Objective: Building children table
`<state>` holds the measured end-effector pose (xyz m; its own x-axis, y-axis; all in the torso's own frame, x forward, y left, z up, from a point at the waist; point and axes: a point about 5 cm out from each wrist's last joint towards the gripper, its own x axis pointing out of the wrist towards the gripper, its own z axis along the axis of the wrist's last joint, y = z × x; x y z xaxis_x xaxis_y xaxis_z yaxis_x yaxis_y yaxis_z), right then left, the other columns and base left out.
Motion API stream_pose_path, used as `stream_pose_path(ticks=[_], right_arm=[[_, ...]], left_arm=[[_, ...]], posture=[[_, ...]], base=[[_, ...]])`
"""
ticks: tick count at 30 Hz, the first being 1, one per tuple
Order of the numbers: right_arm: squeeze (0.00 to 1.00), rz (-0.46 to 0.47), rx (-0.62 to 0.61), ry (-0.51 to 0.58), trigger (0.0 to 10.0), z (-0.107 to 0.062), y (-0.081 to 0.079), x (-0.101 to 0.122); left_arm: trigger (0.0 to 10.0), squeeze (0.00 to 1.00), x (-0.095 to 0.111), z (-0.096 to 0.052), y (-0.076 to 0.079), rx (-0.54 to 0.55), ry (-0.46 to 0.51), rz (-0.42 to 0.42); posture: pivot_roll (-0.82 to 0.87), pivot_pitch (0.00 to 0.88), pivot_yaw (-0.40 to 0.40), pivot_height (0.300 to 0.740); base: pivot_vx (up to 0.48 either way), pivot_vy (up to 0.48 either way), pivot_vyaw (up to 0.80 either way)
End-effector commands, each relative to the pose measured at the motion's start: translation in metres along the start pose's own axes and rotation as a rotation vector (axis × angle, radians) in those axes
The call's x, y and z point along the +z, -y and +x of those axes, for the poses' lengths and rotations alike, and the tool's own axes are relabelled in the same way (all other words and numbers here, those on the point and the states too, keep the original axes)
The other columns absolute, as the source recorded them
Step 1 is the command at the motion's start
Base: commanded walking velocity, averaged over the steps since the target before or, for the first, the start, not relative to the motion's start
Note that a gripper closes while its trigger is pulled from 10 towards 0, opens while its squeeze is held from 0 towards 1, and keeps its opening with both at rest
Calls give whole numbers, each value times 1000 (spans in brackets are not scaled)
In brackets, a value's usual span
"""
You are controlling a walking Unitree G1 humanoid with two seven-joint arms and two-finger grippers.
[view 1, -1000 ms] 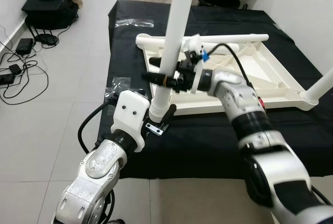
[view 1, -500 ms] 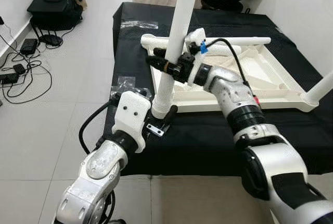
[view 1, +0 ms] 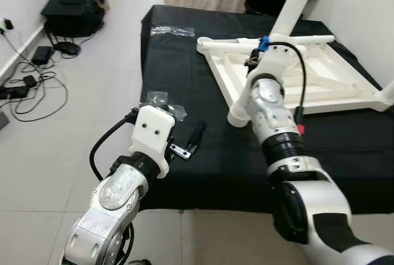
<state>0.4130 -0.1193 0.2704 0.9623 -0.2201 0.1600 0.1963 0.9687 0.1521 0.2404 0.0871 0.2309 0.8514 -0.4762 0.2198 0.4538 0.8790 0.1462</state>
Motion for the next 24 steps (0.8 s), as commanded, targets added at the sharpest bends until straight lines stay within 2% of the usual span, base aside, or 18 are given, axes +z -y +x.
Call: stream_pose_path(ticks=[1, 2, 3, 4, 7, 9, 10, 11, 12, 14, 15, 18, 19, 20, 24], right_arm=[[0, 3, 109, -78, 10000, -6, -18, -17], [0, 3, 109, -78, 10000, -6, -18, -17], [1000, -1, 139, -67, 10000, -6, -23, -15], [1000, 28, 197, -63, 10000, -7, -29, -12], [1000, 29, 232, -49, 10000, -7, -33, -8], [1000, 117, 470, -109, 10000, -14, -54, -6], [627, 148, 594, -149, 10000, -20, -63, -8], [0, 184, 713, -175, 10000, -26, -70, -8], [0, 184, 713, -175, 10000, -26, -70, -8], [0, 162, 921, -158, 10000, -37, -74, -5], [0, 162, 921, -158, 10000, -37, -74, -5], [0, 139, 1243, -98, 10000, -49, -64, 2], [0, 139, 1243, -98, 10000, -49, -64, 2], [0, 110, 1316, -64, 10000, -51, -59, 5], [0, 101, 1402, -42, 10000, -49, -51, 9]], left_arm=[[10000, 0, 0, -1, 2, -8, 0, 2], [10000, 0, 0, -1, 2, -8, 0, 2], [10000, 0, 0, -1, 2, -8, -1, 2], [10000, 0, 0, -1, 2, -8, -1, 1], [10000, 0, -1, -1, 3, -9, -1, 1], [10000, 0, -1, -1, 3, -10, 3, -6], [10000, 0, -1, 0, 4, -13, 5, -5], [10000, 0, -1, 0, 4, -16, 6, -7], [10000, 0, -1, 0, 4, -16, 6, -7], [10000, 0, -1, 1, 4, -18, 9, -5], [10000, 0, -1, 1, 4, -18, 9, -5], [10000, 0, 0, 0, 3, -13, 10, 0], [10000, 0, 0, 0, 3, -13, 10, 0], [10000, 0, 0, 0, 2, -11, 10, 1], [10000, 0, 0, -1, 2, -8, 9, 4]], posture=[[89, 172, -131, 740], [89, 172, -131, 740], [89, 172, -131, 740], [86, 169, -130, 740], [84, 166, -129, 740], [78, 161, -123, 740], [77, 159, -124, 740], [81, 156, -126, 740], [81, 156, -126, 740], [83, 152, -127, 740], [83, 152, -127, 740], [87, 149, -129, 740], [87, 149, -129, 740], [90, 147, -131, 740], [91, 146, -132, 740]], base=[[0, 0, 0], [0, 0, 0], [0, 0, 0], [0, 0, 0], [0, 0, 0], [0, 0, 0], [0, 0, 0], [0, 0, 0], [0, 0, 0], [0, 0, 0], [0, 0, 0], [0, 0, 0], [0, 0, 0], [0, 0, 0], [0, 0, 0]])
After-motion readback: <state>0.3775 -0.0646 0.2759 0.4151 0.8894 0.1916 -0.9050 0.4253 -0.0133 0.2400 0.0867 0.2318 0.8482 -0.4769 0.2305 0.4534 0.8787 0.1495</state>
